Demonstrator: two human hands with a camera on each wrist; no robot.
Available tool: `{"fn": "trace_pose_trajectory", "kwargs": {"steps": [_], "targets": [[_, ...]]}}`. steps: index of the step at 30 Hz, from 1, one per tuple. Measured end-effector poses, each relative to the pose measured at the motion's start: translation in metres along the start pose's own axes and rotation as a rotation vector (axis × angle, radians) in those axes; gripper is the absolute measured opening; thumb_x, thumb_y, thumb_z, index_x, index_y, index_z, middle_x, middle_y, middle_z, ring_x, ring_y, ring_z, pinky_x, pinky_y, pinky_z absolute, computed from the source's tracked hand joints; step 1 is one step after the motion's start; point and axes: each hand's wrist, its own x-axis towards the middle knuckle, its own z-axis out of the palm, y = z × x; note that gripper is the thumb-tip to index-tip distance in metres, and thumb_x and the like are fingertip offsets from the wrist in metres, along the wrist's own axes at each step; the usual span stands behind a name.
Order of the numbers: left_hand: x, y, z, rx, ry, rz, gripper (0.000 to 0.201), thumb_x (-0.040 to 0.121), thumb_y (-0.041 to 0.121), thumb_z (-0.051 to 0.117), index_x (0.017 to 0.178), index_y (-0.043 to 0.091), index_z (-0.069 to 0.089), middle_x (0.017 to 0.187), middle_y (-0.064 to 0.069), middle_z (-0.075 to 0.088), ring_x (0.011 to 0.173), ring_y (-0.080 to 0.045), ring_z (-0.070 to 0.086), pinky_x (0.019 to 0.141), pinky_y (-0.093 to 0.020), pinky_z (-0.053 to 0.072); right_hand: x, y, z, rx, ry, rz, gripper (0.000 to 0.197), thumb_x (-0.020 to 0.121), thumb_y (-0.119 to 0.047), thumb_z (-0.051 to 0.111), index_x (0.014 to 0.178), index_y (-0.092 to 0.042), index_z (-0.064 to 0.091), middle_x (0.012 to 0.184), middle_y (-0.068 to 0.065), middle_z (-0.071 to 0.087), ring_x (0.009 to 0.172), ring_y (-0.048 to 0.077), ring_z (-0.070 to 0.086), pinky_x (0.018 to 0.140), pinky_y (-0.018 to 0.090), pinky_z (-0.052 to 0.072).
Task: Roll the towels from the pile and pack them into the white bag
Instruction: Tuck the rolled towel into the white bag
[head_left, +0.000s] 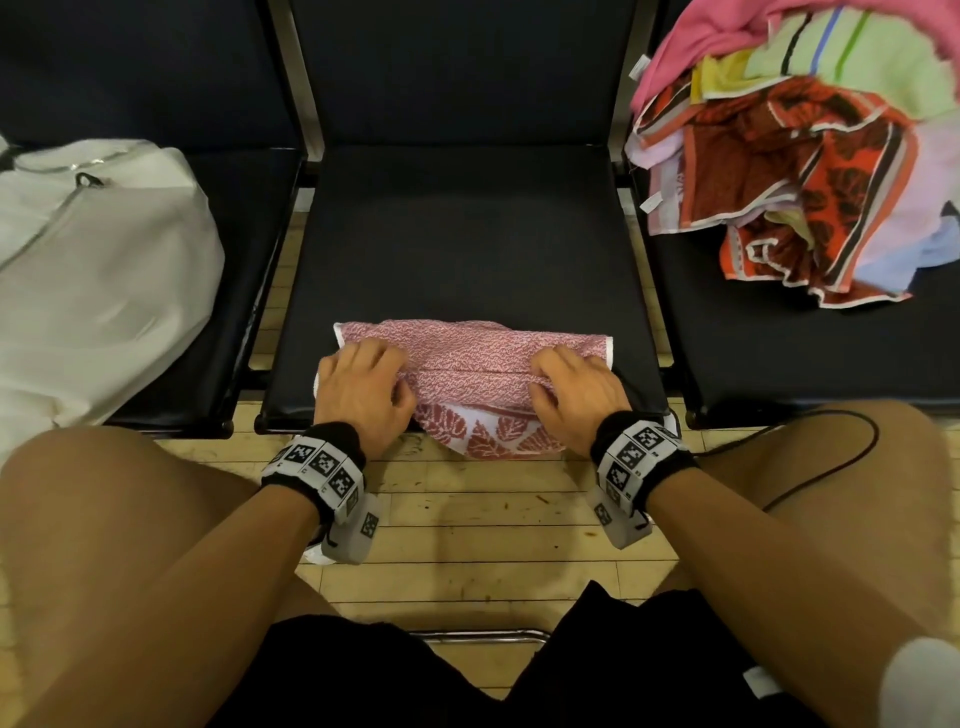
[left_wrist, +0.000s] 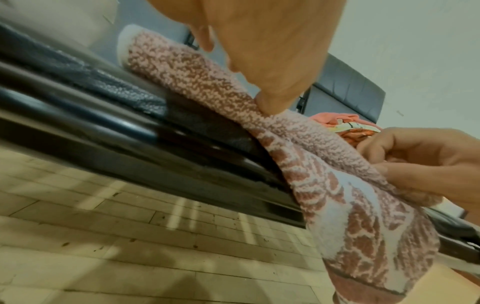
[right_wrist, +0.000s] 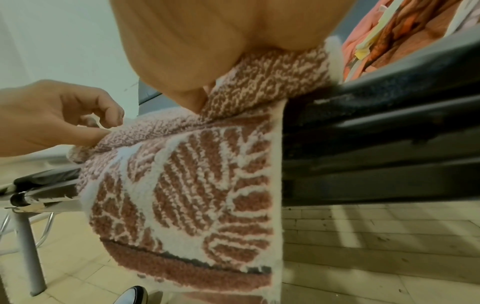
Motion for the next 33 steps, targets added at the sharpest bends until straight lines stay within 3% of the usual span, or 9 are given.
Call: {"fn": "trace_pose_trajectory", "kwargs": {"steps": [2,5,9,11,15,19,24,29,33], "targets": [[-0.001,0.000,0.002,0.012,0.079,0.058,0.013,0.083,0.017,0.067,0.096,0.020,0.067,0.104,0.000,0.061,0.099,-0.025,0.051,0.090,-0.044,0.035,0.001,0.001,0.001,-0.028,0.076,-0.057,0.003,0.089,-0.019,0.057,0.090,-0.018,0.059,0.098,-0.002,0.059,0.084,0.019,0.051,0.082,0.038,0.043],[-0.003,0.002,0.004,-0.013,0.056,0.132,0.017,0.090,0.013,0.062,0.105,0.016,0.071,0.106,-0.003,0.068,0.099,-0.028,0.056,0.090,-0.046,0.040,0.000,0.000,0.007,-0.185,0.131,-0.109,0.007,0.085,-0.013,0.066,0.088,-0.016,0.070,0.098,-0.001,0.065,0.091,0.023,0.055,0.082,0.039,0.042],[-0.008,0.001,0.004,-0.014,-0.043,0.122,0.044,0.090,0.041,0.046,0.121,0.017,0.064,0.119,-0.002,0.065,0.111,-0.026,0.054,0.097,-0.046,0.041,-0.008,-0.001,0.008,-0.199,0.118,-0.119,0.021,0.088,-0.027,0.060,0.100,-0.016,0.072,0.101,-0.002,0.068,0.095,0.022,0.058,0.085,0.039,0.042],[-0.007,-0.001,0.004,-0.011,-0.072,0.113,0.049,0.089,0.044,0.041,0.125,0.017,0.062,0.121,-0.003,0.065,0.115,-0.026,0.053,0.100,-0.048,0.041,-0.010,0.000,0.007,-0.189,0.084,-0.098,0.026,0.087,-0.028,0.058,0.108,-0.016,0.070,0.107,-0.001,0.069,0.100,0.022,0.058,0.090,0.039,0.041],[-0.003,-0.001,0.004,0.030,-0.069,0.089,0.038,0.095,0.029,0.050,0.129,0.019,0.060,0.124,-0.003,0.064,0.121,-0.026,0.051,0.104,-0.047,0.037,-0.008,0.000,0.004,-0.201,-0.024,-0.038,0.042,0.078,-0.006,0.064,0.119,-0.015,0.067,0.116,0.002,0.069,0.108,0.025,0.059,0.100,0.042,0.040],[0.002,0.001,-0.004,0.110,-0.158,0.066,0.049,0.092,0.016,0.050,0.140,0.023,0.049,0.139,0.000,0.055,0.132,-0.023,0.043,0.115,-0.042,0.023,0.001,-0.002,-0.009,-0.228,-0.196,0.013,0.058,0.078,0.003,0.057,0.132,-0.018,0.055,0.130,0.004,0.060,0.123,0.027,0.050,0.110,0.039,0.029],[0.015,0.010,-0.024,0.233,-0.175,0.083,0.046,0.087,0.020,0.057,0.131,0.025,0.046,0.130,0.002,0.057,0.122,-0.023,0.047,0.107,-0.040,0.030,0.018,-0.004,-0.036,-0.255,-0.108,-0.013,0.051,0.075,0.007,0.041,0.121,-0.010,0.057,0.110,0.011,0.062,0.101,0.032,0.054,0.089,0.041,0.039],[0.046,0.018,-0.072,0.287,-0.105,0.078,0.040,0.078,0.033,0.062,0.114,0.022,0.048,0.108,0.000,0.060,0.104,-0.026,0.052,0.090,-0.041,0.037,0.056,-0.009,-0.079,-0.272,0.009,-0.050,0.038,0.070,-0.001,0.055,0.106,-0.012,0.056,0.093,0.007,0.058,0.087,0.030,0.052,0.075,0.039,0.035],[0.076,0.019,-0.112,0.287,0.005,0.066,0.034,0.082,0.019,0.058,0.114,0.020,0.049,0.106,-0.002,0.060,0.104,-0.028,0.052,0.089,-0.043,0.036,0.087,-0.018,-0.119,-0.318,0.092,-0.105,0.034,0.074,-0.021,0.063,0.107,-0.014,0.055,0.094,0.006,0.058,0.086,0.030,0.053,0.074,0.039,0.035]]}}
